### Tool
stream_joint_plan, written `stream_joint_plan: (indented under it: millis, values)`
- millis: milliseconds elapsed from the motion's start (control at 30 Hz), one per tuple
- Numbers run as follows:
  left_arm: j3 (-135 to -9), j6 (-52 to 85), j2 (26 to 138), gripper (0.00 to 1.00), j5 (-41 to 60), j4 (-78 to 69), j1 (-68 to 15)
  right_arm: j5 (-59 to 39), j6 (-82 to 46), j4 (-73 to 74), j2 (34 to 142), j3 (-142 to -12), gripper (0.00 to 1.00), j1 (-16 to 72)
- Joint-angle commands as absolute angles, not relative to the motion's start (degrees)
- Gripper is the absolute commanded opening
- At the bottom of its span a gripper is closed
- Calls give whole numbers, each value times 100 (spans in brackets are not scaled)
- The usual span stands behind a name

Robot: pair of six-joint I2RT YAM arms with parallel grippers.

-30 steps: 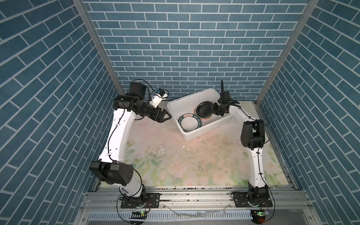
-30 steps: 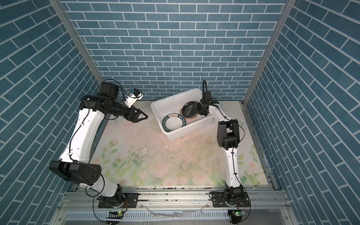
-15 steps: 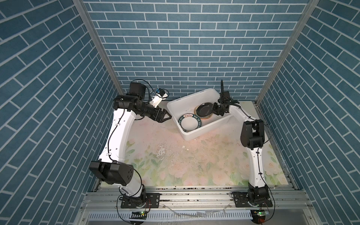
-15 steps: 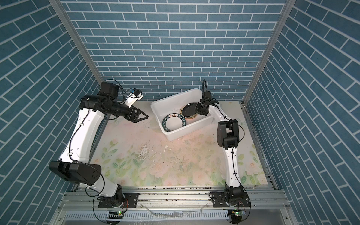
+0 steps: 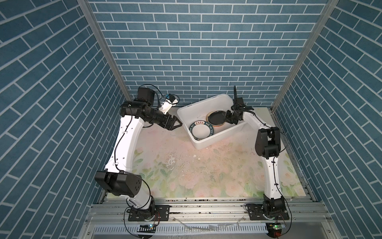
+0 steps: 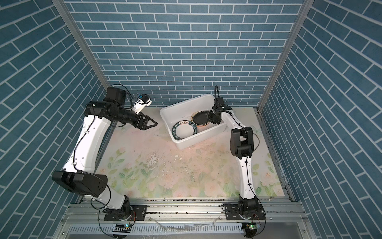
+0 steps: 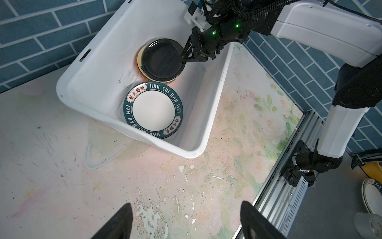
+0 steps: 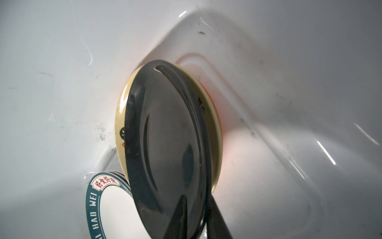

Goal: Place the plates into the plastic bin on the countertop
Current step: 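Lower the black plate onto the cream plate with the right gripper, then open the right gripper and lift it off the black plate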

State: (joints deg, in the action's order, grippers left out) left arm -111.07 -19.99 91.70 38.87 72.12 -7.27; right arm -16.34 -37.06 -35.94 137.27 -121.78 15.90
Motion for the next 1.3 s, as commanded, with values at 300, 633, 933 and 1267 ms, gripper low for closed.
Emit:
stream_joint_plan:
  millis: [300, 633, 933, 1267]
  values:
    - [-11125, -2048, 9152, 83, 4052, 7146, -756, -1672, -3350, -3771, 13311, -11856, 21, 1573]
    - [-11158, -2082, 9175, 83, 4028, 7163, -756, -1679, -3261, -3572, 13105, -11795, 21, 1562]
    - [-11240, -2109, 9203, 89, 3823, 7189, -756, -1635, -3217, -3586, 13030, -12485, 20, 1475]
    - [-10807, -1935, 9120, 99, 2739, 6794, -664, -1255, -2742, -3533, 12046, -12730, 24, 1355]
